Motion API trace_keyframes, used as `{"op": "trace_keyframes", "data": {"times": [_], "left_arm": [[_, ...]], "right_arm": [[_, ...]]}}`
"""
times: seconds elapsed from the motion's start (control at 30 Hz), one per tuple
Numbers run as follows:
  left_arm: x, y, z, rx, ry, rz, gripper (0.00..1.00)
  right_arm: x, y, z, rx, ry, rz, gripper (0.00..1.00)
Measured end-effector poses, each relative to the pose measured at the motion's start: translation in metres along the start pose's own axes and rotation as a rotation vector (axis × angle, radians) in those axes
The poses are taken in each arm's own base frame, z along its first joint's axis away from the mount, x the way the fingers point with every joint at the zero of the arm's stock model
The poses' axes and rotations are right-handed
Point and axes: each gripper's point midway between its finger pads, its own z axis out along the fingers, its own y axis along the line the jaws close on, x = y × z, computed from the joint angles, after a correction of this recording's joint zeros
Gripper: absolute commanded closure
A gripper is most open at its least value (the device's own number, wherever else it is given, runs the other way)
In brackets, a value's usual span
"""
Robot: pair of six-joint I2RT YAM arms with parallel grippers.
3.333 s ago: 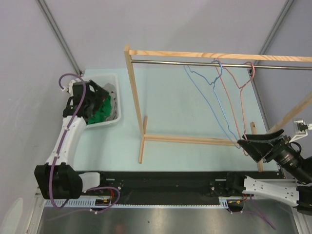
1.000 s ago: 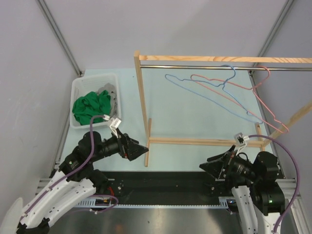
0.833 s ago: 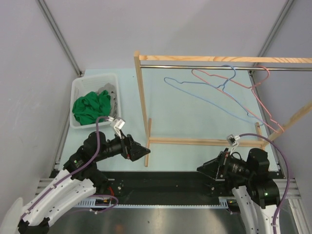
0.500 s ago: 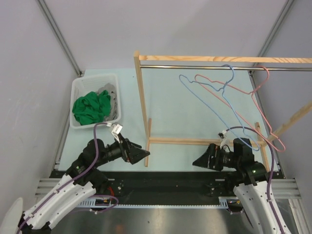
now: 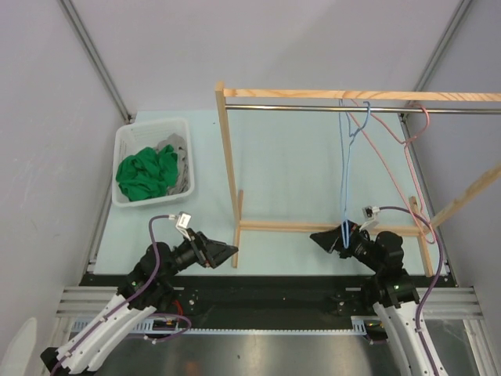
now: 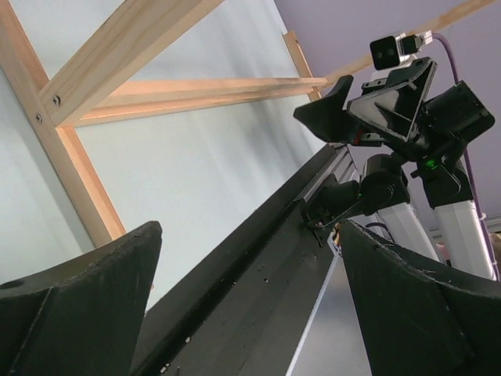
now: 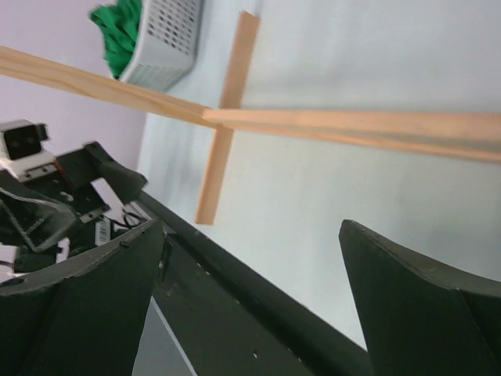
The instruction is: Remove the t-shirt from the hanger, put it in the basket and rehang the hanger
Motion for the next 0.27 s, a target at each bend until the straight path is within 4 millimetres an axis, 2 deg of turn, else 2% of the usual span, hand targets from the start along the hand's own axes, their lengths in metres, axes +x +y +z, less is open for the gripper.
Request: {"op": "trace_keyframes", "data": {"times": [0.27], "left_arm": [[-0.001,-0.003,0.0,0.012,-0.003,-0.031,0.0]], "right_arm": [[-0.016,0.017,0.007,-0.095,-0.078,0.017,0.0]]}}
